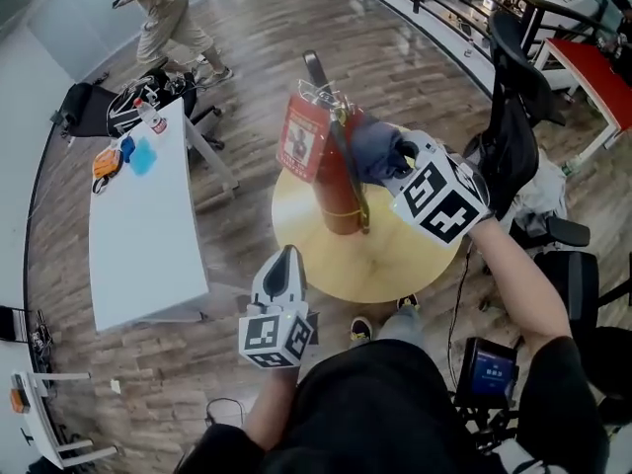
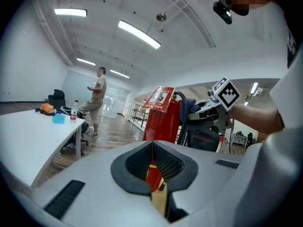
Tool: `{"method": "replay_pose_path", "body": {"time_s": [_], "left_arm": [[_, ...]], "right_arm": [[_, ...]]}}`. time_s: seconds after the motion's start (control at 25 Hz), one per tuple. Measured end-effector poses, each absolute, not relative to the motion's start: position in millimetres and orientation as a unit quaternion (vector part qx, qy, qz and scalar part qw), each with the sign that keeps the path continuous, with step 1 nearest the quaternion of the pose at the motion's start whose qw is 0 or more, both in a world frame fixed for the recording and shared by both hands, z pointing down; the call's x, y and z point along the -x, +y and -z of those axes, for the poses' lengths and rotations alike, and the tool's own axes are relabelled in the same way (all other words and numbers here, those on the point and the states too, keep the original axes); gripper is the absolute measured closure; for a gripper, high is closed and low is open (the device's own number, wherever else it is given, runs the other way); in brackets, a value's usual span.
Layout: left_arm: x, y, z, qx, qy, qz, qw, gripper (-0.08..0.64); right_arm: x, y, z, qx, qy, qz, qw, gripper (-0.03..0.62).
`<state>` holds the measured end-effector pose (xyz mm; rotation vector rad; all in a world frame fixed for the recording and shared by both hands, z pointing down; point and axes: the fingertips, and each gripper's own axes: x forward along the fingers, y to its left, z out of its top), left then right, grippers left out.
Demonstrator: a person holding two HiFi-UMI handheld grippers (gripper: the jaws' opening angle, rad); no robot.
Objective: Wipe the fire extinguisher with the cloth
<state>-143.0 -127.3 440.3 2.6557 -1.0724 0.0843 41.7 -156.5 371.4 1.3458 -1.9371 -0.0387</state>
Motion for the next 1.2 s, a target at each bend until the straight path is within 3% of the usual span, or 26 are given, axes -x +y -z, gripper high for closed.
{"method": "replay_pose_path", "body": {"time_s": [0.32,0.44,0.72,1.0,1.2], "left_arm": [[130,-117,-443,-0.923,-0.357,-0.037,0.140,0.535],[133,-116,-443,-0.921,-0.361,-0.037,0.142,0.535],[138,-123,-449,-0.914,-0.375,-0.039,0.149,0.535],[131,-130,-447,-0.916,-0.371,-0.031,0.148,0.535],[140,-136,-450,-0.915,-0.375,-0.028,0.149,0.535]], "right_arm": [[-43,-147,-504,-0.499,-0.752,-0.108,0.418,0.495],[-50,-151,-492,-0.511,-0.754,-0.124,0.395,0.494],[-74,-181,-378,-0.549,-0.746,-0.005,0.376,0.494],[-45,-149,-508,-0.463,-0.760,-0.142,0.435,0.495],[-23,-108,-513,-0.439,-0.775,-0.199,0.410,0.495]]}}
